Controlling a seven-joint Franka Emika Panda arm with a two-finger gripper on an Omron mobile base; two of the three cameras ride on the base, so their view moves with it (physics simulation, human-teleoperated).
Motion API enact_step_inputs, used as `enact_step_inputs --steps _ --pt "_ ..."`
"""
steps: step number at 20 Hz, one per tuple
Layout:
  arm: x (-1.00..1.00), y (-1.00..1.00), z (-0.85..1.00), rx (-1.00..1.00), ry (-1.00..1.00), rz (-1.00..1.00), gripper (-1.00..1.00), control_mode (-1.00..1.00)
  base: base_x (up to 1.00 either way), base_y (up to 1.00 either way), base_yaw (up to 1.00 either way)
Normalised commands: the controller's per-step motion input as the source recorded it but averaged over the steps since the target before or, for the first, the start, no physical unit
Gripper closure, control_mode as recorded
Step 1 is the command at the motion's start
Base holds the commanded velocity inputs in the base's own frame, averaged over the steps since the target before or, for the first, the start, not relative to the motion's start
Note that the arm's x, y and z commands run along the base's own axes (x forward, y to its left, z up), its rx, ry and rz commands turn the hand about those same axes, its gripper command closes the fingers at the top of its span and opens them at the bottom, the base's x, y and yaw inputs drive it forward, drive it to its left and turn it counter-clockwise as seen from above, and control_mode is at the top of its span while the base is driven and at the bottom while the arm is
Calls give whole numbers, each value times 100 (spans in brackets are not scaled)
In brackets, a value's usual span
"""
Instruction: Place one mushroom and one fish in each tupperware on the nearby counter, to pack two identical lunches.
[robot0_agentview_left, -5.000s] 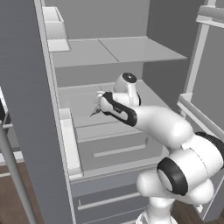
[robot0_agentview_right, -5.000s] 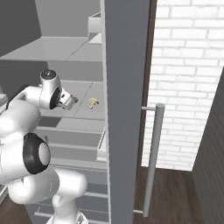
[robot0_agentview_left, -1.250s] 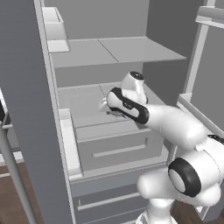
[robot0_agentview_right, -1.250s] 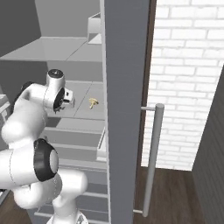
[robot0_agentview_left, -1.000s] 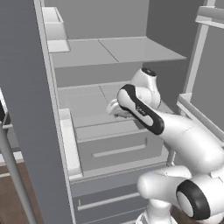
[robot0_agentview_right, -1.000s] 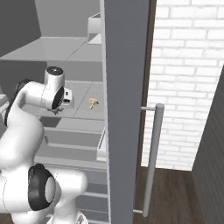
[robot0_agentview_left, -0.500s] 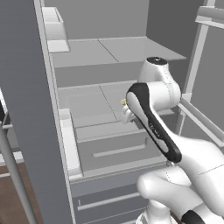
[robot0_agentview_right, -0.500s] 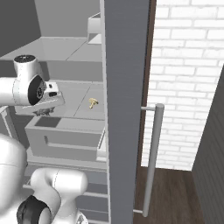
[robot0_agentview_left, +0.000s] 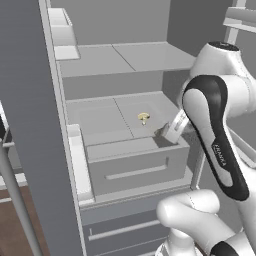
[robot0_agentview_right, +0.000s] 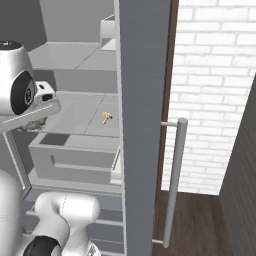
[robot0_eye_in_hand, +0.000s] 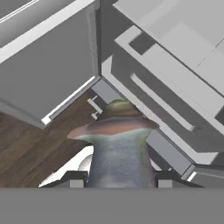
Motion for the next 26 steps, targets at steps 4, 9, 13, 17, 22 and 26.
enact_step_inputs --steps 4,9,13,17,22,26 --pt "-94 -14 40 -2 -7 31 100 -100 0 0 0" --pt "-48 0 18 0 -7 6 100 100 -3 0 0" --pt "0 0 0 0 0 0 100 100 -8 -4 8" --pt "0 0 0 0 0 0 100 100 -60 -8 5" --pt "0 0 0 0 0 0 100 100 -60 -14 22" --pt "0 0 0 0 0 0 100 100 -12 -6 63"
